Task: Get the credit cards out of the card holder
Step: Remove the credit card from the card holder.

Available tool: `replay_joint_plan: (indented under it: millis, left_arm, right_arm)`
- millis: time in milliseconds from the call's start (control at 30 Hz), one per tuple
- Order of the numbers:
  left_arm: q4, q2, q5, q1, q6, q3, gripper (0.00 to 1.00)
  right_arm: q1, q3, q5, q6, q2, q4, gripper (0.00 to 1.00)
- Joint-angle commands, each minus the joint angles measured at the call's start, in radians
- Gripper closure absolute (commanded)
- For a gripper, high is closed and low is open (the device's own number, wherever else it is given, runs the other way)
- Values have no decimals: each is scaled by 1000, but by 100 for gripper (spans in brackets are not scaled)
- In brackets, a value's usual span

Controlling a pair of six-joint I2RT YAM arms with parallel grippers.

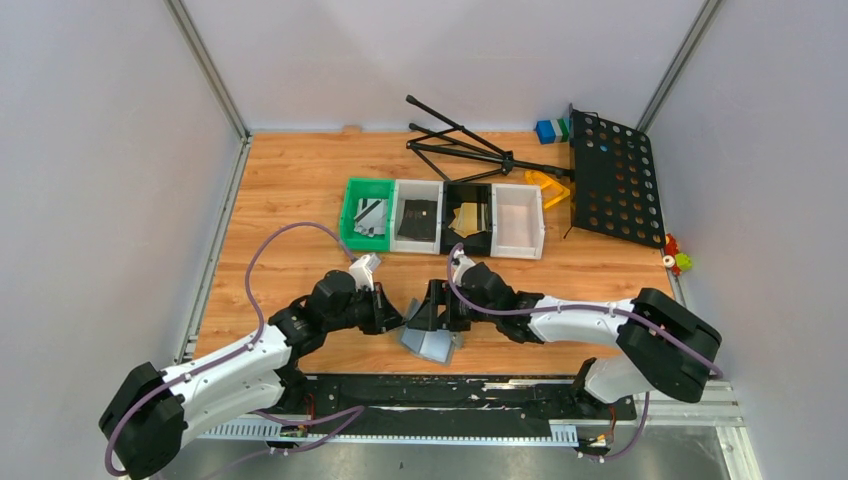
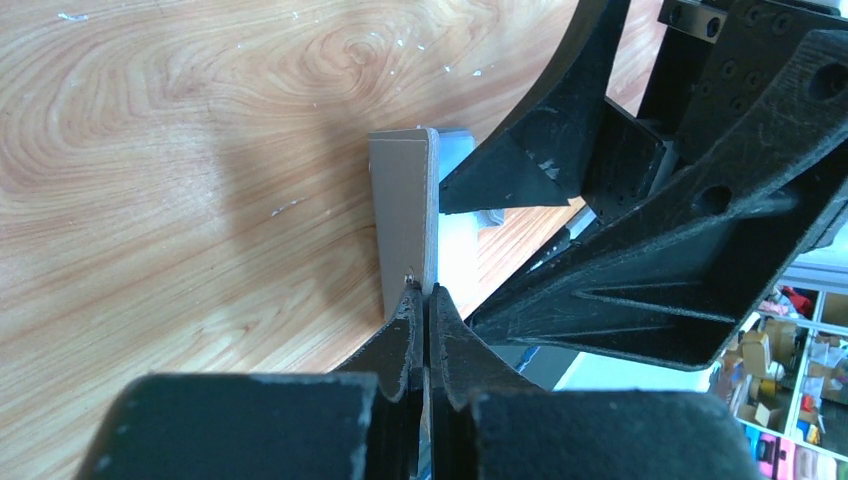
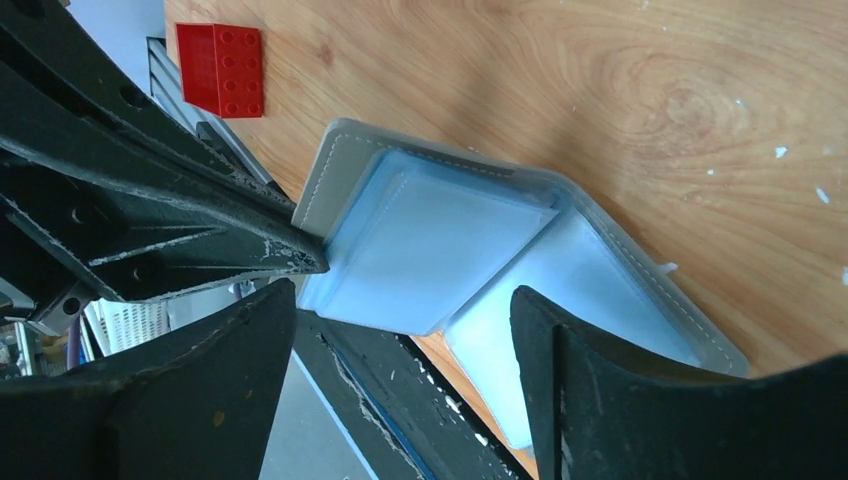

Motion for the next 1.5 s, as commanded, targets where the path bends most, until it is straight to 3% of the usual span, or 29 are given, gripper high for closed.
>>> replay_joint_plan:
  millis: [0, 133, 367, 600, 900, 1233, 1367, 1467]
  left_arm:
    - [21, -26, 0, -3, -2, 30, 100]
    - [31, -26, 2, -3, -12, 24, 100]
    - [29, -34, -1, -3, -15, 22, 100]
    - [52, -32, 10, -3, -27, 17, 100]
    - [76, -26, 13, -3, -40, 2, 100]
    - [73, -28, 11, -3, -43, 4, 100]
    - [55, -37, 1, -3, -38, 9, 100]
    - [40, -41, -12, -3, -34, 11, 100]
  right_arm:
    - [-4, 23, -9, 31, 26, 92, 23]
    - [-4, 29, -29, 40, 57, 118, 19]
    - [-4, 17, -7, 39, 55, 101, 35]
    - [-2, 28, -3, 36, 69, 94, 33]
    - [18, 54, 29, 17, 102, 58, 39]
    - [31, 89, 57, 7, 117, -1, 35]
    - [33, 113, 121, -27, 107, -137, 42]
    - [31, 91, 126, -27, 92, -148, 48]
